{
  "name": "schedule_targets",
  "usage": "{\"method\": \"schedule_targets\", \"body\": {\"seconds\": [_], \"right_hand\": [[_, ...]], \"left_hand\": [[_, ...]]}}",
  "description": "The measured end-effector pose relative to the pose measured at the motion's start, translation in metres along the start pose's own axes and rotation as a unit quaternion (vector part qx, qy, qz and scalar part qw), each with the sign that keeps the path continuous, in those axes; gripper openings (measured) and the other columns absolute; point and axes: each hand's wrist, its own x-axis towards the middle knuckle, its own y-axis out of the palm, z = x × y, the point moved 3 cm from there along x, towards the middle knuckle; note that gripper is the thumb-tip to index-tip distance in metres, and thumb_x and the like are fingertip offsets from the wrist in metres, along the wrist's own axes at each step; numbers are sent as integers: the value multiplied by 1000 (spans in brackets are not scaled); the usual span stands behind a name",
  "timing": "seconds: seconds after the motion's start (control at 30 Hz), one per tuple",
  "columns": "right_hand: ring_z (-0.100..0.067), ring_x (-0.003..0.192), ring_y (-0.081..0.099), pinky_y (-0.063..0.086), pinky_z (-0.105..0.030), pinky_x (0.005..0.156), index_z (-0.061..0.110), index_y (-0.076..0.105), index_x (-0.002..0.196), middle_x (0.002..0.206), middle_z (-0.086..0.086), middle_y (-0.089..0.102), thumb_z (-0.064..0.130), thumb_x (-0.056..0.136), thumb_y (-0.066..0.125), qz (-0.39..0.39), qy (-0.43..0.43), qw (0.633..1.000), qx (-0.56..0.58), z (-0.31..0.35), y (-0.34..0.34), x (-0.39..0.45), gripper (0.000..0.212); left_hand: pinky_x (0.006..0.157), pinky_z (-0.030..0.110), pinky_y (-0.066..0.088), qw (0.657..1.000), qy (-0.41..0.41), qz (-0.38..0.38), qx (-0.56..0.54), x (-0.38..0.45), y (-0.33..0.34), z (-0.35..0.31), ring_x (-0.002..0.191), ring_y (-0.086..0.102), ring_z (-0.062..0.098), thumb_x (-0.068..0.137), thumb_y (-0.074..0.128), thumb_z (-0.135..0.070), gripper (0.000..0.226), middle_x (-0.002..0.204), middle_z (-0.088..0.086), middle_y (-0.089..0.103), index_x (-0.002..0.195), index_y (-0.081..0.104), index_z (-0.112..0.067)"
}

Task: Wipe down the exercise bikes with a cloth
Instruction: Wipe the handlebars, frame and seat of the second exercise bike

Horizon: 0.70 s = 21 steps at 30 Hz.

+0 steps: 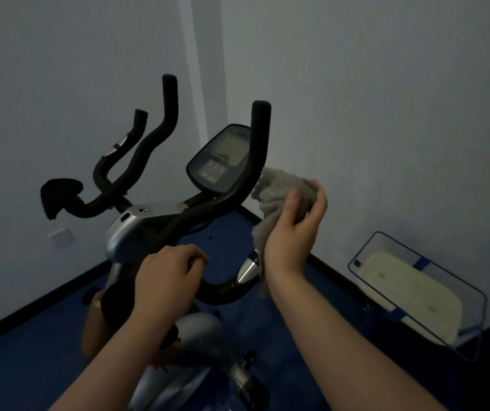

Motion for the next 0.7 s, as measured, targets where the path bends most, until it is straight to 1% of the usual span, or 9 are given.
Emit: {"method": "schedule_targets", "body": {"seconds": [0.07,0.17,0.23,0.33,0.43,0.5,0.57,0.63,0.7], "right_hand": [[-13,132,43,44,-37,106,28,18,151,151,-1,35,30,97,53,27,21,998,-59,-17,-1,-30,64],[-10,137,35,37,-35,112,23,5,154,155,-1,26,27,95,57,70,34,994,-75,-29,-1,-56,78],[-15,138,33,33,-31,113,18,6,153,154,-5,24,29,95,58,68,15,993,-99,-21,0,-37,79],[-20,137,36,34,-27,110,11,17,151,149,-10,29,27,96,57,33,-63,986,-149,4,4,6,70],[-12,135,36,38,-25,109,12,27,149,149,-5,32,20,99,53,30,-146,974,-172,9,4,7,57],[12,128,34,36,-7,101,20,19,152,148,7,27,14,100,49,33,-132,981,-135,-5,2,-15,61],[22,120,32,32,3,92,27,6,154,148,7,22,17,100,48,33,-84,989,-113,-23,0,-41,69],[11,122,32,33,3,90,28,0,154,150,2,20,22,100,49,39,-48,991,-116,-27,1,-44,73],[-3,129,35,37,-9,98,21,6,153,152,-6,26,23,98,53,36,-32,991,-123,-20,1,-18,73]], "left_hand": [[64,27,37,1000,7,-2,6,1,0,-2,65,44,-2,92,56,-22,20,78,-22,57,86,71,-33],[72,31,44,1000,15,7,7,0,0,-3,77,53,4,93,54,-24,20,86,-21,61,88,71,-34],[71,31,43,1000,22,15,7,-1,-1,-2,75,54,5,93,53,-24,21,84,-19,64,88,70,-35],[68,30,39,999,30,17,-3,-2,-1,-1,68,46,6,92,54,-22,21,67,-20,52,88,72,-32],[67,29,38,999,38,16,-9,-2,-2,-3,69,50,9,91,54,-21,22,60,-22,44,87,73,-31],[67,29,37,999,43,14,-9,-2,-3,-3,68,48,8,91,54,-21,22,60,-24,41,87,73,-31],[67,30,36,999,49,10,-10,-3,-3,-3,67,44,7,91,55,-21,21,61,-27,38,86,72,-32],[68,30,37,998,54,4,-17,-4,-3,-3,70,48,7,91,56,-19,21,64,-29,36,85,73,-32],[70,30,37,998,56,3,-21,-4,-4,-3,76,54,10,90,57,-18,21,66,-28,37,85,73,-31]]}}
